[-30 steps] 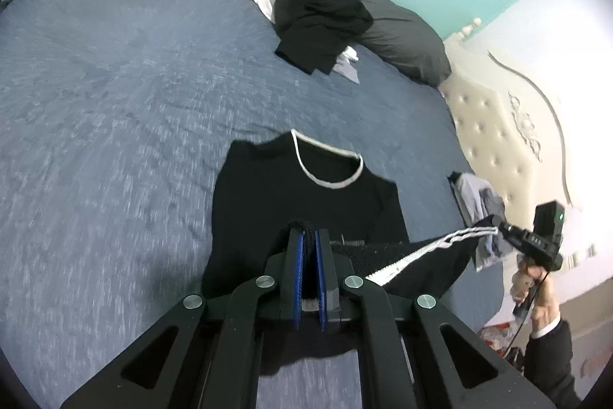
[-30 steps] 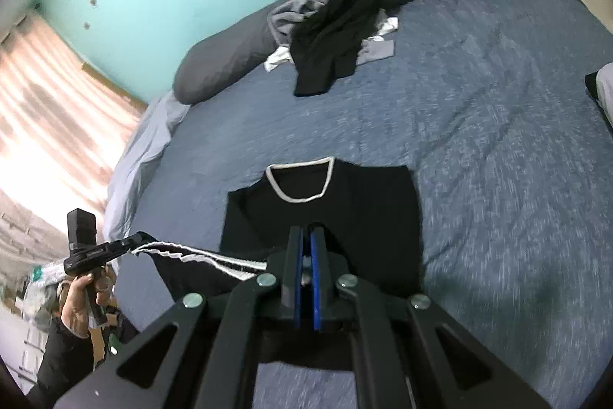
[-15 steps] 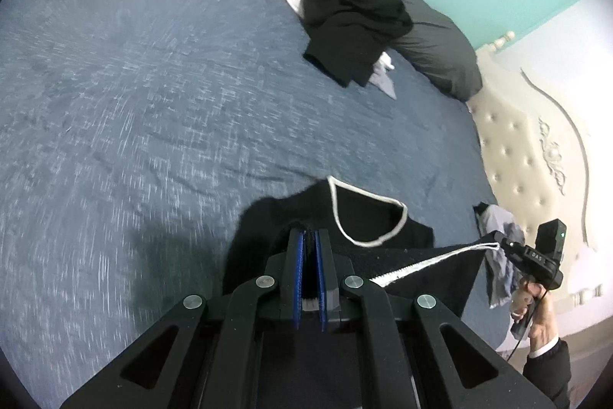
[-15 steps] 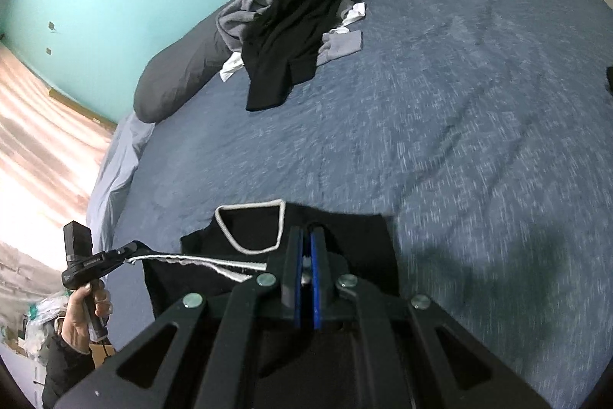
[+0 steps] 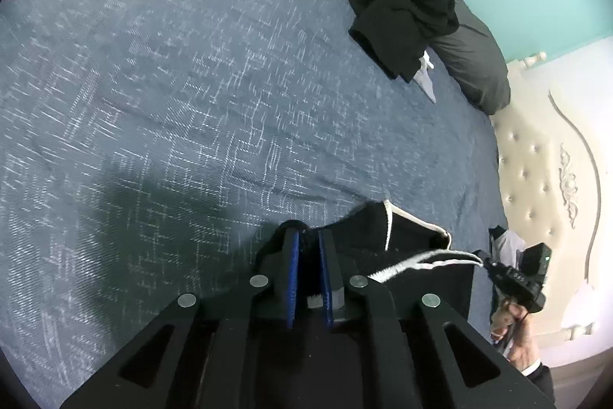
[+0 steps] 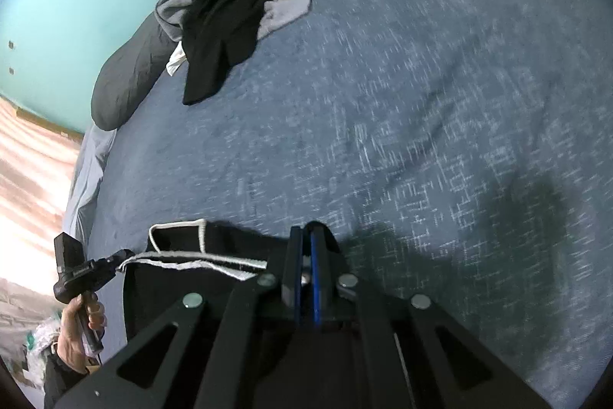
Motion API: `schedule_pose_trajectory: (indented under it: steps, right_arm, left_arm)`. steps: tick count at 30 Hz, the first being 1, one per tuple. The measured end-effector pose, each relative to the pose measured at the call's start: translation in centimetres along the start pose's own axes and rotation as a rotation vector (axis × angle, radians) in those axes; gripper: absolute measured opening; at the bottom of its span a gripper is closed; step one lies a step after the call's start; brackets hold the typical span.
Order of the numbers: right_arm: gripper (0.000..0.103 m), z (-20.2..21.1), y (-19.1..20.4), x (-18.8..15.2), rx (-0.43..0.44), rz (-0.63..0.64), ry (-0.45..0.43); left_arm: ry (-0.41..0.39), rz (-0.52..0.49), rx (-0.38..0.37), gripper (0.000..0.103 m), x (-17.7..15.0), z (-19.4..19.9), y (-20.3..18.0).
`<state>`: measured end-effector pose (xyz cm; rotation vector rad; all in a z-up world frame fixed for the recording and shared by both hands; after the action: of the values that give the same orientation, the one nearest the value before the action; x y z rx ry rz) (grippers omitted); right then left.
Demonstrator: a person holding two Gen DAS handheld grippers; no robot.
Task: Fold clothes
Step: 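Lay the hem down beside the collar with both tools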
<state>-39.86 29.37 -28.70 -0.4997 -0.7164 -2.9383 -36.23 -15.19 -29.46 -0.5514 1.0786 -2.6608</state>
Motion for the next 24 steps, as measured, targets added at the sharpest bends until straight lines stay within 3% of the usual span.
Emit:
schedule_pose_trajectory:
  steps: [4, 5, 6, 8, 11, 14, 24]
  right_arm:
    - [0.004, -0.3, -0.6, 0.0, 0.029, -0.011, -0.026]
    - [0.004, -0.1, -0.6, 0.0, 0.041, -0.019, -0.035]
    - [0.004, 0.1, -0.7, 0.0, 0.053, -0.027, -0.044]
    - [0.005, 0.6, -0.7, 0.1, 0.078, -0.042, -0.062]
    - [0.009, 1.6, -0.6, 0.2, 0.085, -0.033, -0.090]
    - [0.037, 3.1, -0.5, 0.5, 0.074, -0.022, -0.138]
    - [0.037, 1.7, 0.7, -0.7, -0.055, 0.182, -0.137]
  left_arm:
    - [-0.013, 0.029, -0.030, 0.019, 0.2, -0.3, 0.8]
    - [-0.025, 0.037, -0.039, 0.026, 0.4, 0.1, 0.8]
    - [-0.038, 0.045, -0.049, 0.040, 0.5, 0.5, 0.8]
    - [-0.076, 0.054, -0.061, 0.054, 0.7, 1.4, 0.7]
    - [-0.106, 0.037, -0.052, 0.055, 0.8, 2.5, 0.6]
    - [-0.104, -0.011, -0.006, 0.055, 0.4, 2.6, 0.3]
    - [-0.039, -0.273, 0.160, 0.054, -0.1, -1.2, -2.0]
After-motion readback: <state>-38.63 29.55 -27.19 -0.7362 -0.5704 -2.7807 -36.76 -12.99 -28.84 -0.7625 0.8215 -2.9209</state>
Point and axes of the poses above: each gripper's, at about its wrist camera, not at the fingertips, and z roughly against the way its jaws point, y to its left, x to its top, the point moved 2 cm from there along -z, roughly the way its jaws point, and after that the axes turned 7 degrees about -x, right-handed, at the moved point
